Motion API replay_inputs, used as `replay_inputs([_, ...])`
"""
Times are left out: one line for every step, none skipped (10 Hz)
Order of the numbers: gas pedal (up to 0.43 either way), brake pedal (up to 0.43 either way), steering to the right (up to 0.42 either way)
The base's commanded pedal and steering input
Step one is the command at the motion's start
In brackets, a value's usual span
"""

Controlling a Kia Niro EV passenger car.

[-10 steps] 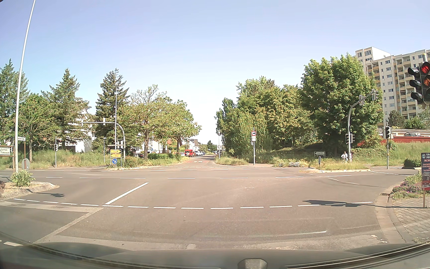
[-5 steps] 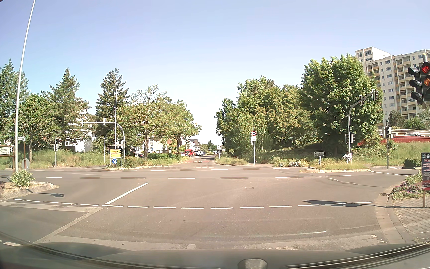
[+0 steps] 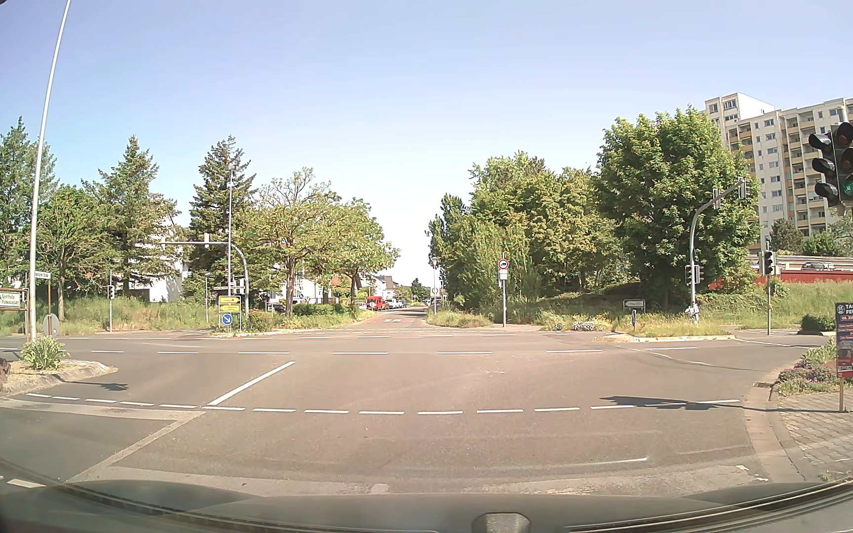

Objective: Follow the waypoints while adhering to traffic rules and regulations

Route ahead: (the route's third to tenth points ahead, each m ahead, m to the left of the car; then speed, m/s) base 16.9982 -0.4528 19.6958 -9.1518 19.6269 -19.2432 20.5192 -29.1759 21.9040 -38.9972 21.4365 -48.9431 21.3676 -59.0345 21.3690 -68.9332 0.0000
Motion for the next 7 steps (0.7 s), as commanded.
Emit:
replay_inputs([0.000,0.183,0.090])
replay_inputs([0.000,0.183,0.090])
replay_inputs([0.000,0.183,0.090])
replay_inputs([0.000,0.183,0.090])
replay_inputs([0.000,0.183,0.090])
replay_inputs([0.000,0.183,0.090])
replay_inputs([0.000,0.183,0.090])
